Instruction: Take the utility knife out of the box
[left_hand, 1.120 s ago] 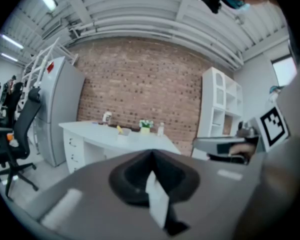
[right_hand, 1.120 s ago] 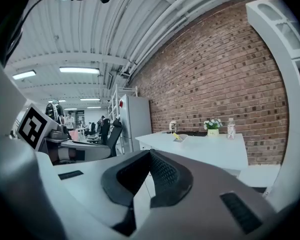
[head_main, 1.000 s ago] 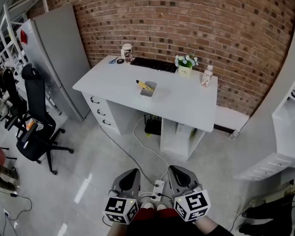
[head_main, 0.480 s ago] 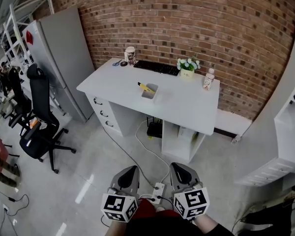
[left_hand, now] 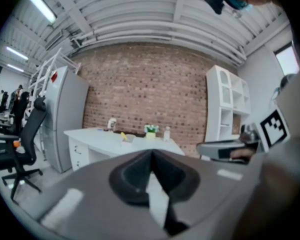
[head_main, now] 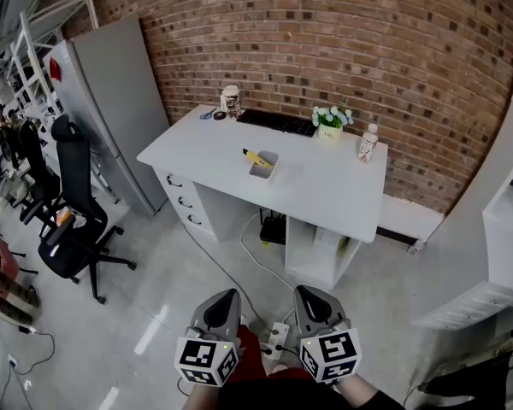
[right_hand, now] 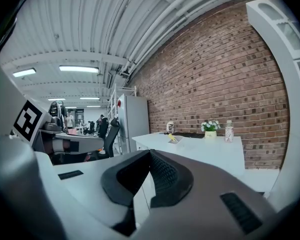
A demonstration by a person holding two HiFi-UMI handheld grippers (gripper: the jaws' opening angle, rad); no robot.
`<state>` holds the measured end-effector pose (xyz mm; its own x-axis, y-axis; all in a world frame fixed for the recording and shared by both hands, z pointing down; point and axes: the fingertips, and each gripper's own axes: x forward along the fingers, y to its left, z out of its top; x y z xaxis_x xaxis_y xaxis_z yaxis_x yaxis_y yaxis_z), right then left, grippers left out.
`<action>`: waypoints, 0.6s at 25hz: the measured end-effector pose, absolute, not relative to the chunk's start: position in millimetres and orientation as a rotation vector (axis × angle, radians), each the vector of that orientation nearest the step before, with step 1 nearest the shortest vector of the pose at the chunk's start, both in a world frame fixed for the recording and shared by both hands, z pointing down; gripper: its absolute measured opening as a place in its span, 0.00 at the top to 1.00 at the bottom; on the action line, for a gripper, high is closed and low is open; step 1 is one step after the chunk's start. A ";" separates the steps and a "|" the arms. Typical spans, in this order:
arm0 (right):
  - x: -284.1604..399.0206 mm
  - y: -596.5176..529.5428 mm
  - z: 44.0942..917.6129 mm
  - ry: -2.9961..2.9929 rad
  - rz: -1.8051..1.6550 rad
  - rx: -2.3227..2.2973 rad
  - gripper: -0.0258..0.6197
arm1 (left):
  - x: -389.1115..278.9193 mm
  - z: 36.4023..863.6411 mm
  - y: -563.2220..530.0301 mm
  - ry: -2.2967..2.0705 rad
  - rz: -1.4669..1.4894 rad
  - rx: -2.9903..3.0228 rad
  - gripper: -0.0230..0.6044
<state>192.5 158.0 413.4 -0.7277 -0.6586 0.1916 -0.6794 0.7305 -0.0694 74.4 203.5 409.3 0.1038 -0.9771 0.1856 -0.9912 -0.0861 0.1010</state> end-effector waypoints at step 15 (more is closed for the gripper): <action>147.4 91.0 429.7 -2.740 0.192 1.071 0.95 | 32.4 430.7 124.8 -1.919 0.113 2.178 0.96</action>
